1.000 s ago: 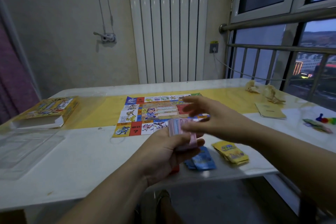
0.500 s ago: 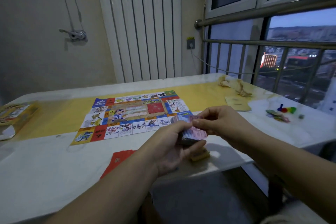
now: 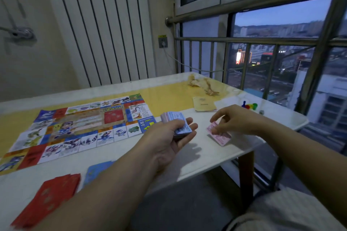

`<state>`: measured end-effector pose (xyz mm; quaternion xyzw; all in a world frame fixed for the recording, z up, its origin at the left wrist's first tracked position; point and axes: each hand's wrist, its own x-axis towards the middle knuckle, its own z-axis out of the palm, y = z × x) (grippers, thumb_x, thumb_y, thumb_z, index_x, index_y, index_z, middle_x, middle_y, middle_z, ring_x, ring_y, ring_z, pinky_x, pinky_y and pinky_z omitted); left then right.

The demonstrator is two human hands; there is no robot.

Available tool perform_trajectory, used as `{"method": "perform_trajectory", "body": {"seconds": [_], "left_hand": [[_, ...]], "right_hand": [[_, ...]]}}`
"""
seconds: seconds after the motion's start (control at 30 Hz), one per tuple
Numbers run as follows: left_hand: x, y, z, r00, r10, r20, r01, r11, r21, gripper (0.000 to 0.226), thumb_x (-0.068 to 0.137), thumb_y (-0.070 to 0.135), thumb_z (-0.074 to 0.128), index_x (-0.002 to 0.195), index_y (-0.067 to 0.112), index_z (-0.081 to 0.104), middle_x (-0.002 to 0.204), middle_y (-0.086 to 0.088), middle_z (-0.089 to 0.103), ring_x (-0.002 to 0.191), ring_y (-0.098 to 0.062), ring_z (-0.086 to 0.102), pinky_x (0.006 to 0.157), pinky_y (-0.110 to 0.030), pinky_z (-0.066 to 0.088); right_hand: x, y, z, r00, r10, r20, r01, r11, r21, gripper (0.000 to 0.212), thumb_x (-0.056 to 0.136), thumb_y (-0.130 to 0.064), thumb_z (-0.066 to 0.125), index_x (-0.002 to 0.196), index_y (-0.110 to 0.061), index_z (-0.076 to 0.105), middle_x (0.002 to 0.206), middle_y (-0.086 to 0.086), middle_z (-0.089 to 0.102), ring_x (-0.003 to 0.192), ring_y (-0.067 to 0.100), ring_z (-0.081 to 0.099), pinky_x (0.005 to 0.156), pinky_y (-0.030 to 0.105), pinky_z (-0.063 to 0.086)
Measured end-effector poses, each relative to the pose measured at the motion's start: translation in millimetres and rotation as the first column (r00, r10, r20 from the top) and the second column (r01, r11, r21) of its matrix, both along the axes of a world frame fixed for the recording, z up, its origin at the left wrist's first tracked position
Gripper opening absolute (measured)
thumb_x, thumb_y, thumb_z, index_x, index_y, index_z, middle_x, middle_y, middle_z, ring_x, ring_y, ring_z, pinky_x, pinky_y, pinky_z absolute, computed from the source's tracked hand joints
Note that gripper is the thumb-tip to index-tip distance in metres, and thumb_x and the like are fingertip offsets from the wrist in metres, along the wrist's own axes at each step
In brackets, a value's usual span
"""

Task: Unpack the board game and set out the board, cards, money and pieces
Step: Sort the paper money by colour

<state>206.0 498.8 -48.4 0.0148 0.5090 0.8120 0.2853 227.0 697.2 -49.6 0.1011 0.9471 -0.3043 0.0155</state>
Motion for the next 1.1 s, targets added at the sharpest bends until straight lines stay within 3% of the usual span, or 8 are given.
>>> {"method": "perform_trajectory", "body": {"seconds": [0.17,0.27,0.37,0.5,0.63,0.8,0.93,1.1], "left_hand": [[-4.4,42.6,-20.6,1.000,0.013,0.003,-0.013,1.000,-0.013,0.027,0.097,0.000,0.044,0.121,-0.007,0.052,0.089,-0.009,0.065,0.075,-0.017,0.062,0.054,-0.026,0.055],[-6.7,61.0,-32.8,0.997,0.071,-0.027,-0.072,0.997,-0.037,0.013,0.095,0.002,0.049,0.105,-0.001,0.058,0.085,-0.007,0.066,0.075,-0.015,0.063,0.058,-0.025,0.057],[-10.3,71.8,-41.4,0.977,0.132,-0.167,-0.147,0.986,-0.080,0.010,0.092,0.004,0.056,0.083,0.007,0.062,0.086,-0.012,0.071,0.081,-0.023,0.068,0.080,-0.041,0.057],[-7.8,69.7,-43.4,0.964,0.032,-0.265,-0.051,0.997,-0.063,0.011,0.089,0.007,0.061,0.094,0.014,0.068,0.089,-0.012,0.074,0.085,-0.025,0.070,0.082,-0.041,0.056],[-6.4,60.9,-40.5,0.970,-0.002,-0.242,0.004,1.000,0.010,0.014,0.090,0.001,0.058,0.096,0.012,0.066,0.080,-0.009,0.074,0.067,-0.015,0.071,0.054,-0.022,0.052],[-2.2,56.3,-33.9,0.989,-0.031,-0.147,0.042,0.996,0.075,0.014,0.089,0.015,0.061,0.097,0.004,0.064,0.079,-0.014,0.073,0.063,-0.019,0.070,0.053,-0.025,0.055],[-3.7,52.4,-29.2,0.999,-0.011,0.036,0.006,0.989,0.147,0.013,0.095,0.003,0.045,0.091,-0.002,0.057,0.076,-0.021,0.069,0.057,-0.025,0.067,0.042,-0.027,0.052],[-3.5,55.6,-36.9,0.991,0.053,-0.124,-0.039,0.993,0.114,0.017,0.090,-0.008,0.050,0.092,0.002,0.064,0.072,-0.010,0.072,0.060,-0.015,0.069,0.052,-0.022,0.054]], "right_hand": [[1.6,13.4,-17.3,0.999,-0.027,-0.046,0.033,0.991,0.128,0.039,0.075,-0.035,0.076,0.111,-0.028,0.062,0.085,-0.010,0.064,0.082,0.006,0.058,0.072,0.021,0.044],[6.9,20.9,-25.4,0.969,-0.031,-0.245,0.090,0.968,0.233,0.038,0.078,-0.039,0.073,0.113,-0.029,0.061,0.098,-0.011,0.058,0.085,0.003,0.051,0.069,0.015,0.038],[12.9,24.3,-20.3,0.859,-0.146,-0.490,0.127,0.989,-0.073,0.021,0.088,-0.036,0.062,0.101,-0.020,0.069,0.091,-0.010,0.066,0.069,-0.005,0.054,0.061,0.007,0.039],[11.3,8.4,-13.1,0.942,-0.158,-0.297,0.023,0.911,-0.412,0.023,0.084,-0.040,0.066,0.085,-0.018,0.071,0.071,-0.007,0.069,0.060,0.004,0.056,0.060,0.021,0.046],[0.8,-3.5,-13.7,0.961,-0.143,-0.235,0.013,0.877,-0.480,0.017,0.080,-0.030,0.073,0.076,-0.013,0.070,0.064,-0.002,0.065,0.062,0.008,0.055,0.061,0.024,0.045],[0.0,-5.5,-7.8,0.968,-0.133,-0.212,0.030,0.903,-0.430,0.013,0.086,-0.024,0.067,0.077,-0.015,0.069,0.073,0.006,0.065,0.065,0.012,0.052,0.061,0.025,0.043],[-0.1,-5.7,-6.3,0.961,-0.181,-0.211,0.091,0.921,-0.378,0.013,0.087,-0.026,0.066,0.078,-0.017,0.068,0.076,0.005,0.067,0.065,0.011,0.051,0.061,0.027,0.041],[0.6,-11.9,-8.4,0.952,-0.231,-0.203,0.099,0.855,-0.509,0.013,0.086,-0.023,0.068,0.081,-0.011,0.069,0.075,0.008,0.065,0.062,0.012,0.052,0.055,0.024,0.043]]}}
